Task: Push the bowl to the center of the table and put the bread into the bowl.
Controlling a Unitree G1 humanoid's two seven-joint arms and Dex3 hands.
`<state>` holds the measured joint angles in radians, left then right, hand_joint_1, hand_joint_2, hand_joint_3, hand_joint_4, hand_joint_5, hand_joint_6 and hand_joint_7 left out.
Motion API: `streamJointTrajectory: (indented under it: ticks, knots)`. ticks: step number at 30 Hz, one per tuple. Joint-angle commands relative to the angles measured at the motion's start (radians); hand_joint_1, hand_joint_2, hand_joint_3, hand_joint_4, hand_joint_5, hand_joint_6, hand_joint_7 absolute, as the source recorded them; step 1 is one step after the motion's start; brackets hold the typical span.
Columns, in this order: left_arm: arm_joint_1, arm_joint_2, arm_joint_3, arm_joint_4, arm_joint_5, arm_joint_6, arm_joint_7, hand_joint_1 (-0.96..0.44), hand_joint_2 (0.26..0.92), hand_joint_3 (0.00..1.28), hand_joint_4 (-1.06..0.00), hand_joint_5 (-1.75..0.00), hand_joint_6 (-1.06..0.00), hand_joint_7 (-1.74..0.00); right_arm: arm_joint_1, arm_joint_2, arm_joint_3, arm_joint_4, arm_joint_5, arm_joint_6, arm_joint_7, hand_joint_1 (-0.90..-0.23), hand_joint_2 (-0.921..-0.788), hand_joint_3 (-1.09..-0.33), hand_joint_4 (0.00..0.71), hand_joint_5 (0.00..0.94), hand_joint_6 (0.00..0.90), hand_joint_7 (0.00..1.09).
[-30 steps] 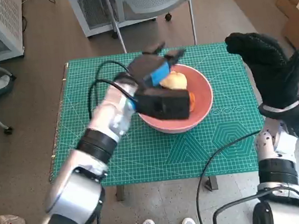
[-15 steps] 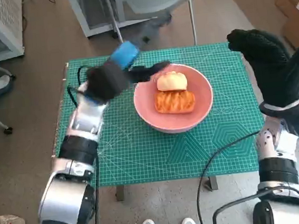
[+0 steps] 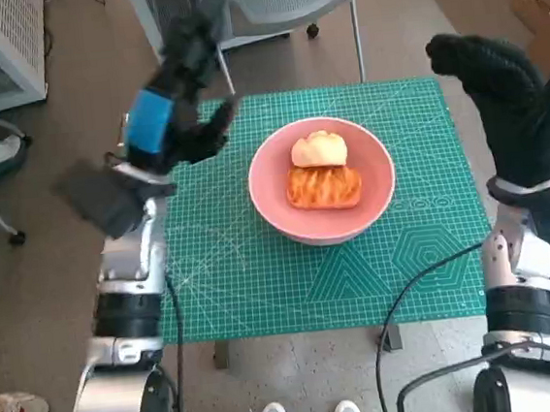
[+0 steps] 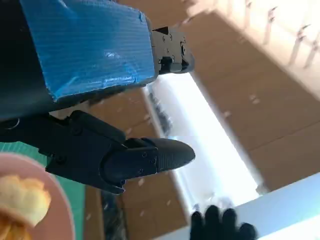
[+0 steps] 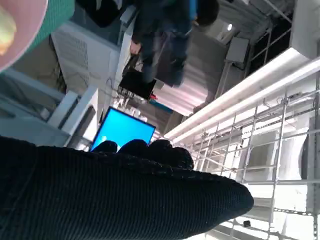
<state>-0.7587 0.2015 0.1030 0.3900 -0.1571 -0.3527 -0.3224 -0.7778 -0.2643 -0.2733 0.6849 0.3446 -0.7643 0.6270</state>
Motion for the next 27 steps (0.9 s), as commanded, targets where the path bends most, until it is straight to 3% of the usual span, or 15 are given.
streamJointTrajectory:
  ticks: [1,12,21,27]
  knots:
    - [0.038,-0.037,0.012,-0.069,-0.030,-0.001,0.027,-0.66,0.921,0.56,0.00,0.00,0.00,-0.36,-0.009,-0.004,0.010,0.010,-0.023,-0.012,-0.022,-0.590,-0.921,-0.611,0.243,0.001,0.382,0.01]
    - [0.077,-0.058,0.002,-0.100,-0.023,0.005,0.031,-0.63,0.921,0.56,0.00,0.00,0.00,-0.29,-0.009,-0.005,0.028,0.005,-0.037,-0.020,-0.035,-0.605,-0.921,-0.616,0.249,0.003,0.390,0.01]
    - [0.099,-0.035,-0.016,-0.119,0.016,0.036,0.034,-0.63,0.921,0.54,0.00,0.00,0.00,-0.36,-0.009,-0.015,0.033,-0.002,-0.042,-0.016,-0.036,-0.609,-0.921,-0.615,0.237,0.000,0.385,0.01]
    - [0.110,-0.033,-0.021,-0.131,0.022,0.038,0.032,-0.63,0.921,0.52,0.00,0.00,0.00,-0.37,-0.012,-0.018,0.036,-0.008,-0.032,0.008,-0.030,-0.609,-0.921,-0.615,0.237,0.000,0.387,0.01]
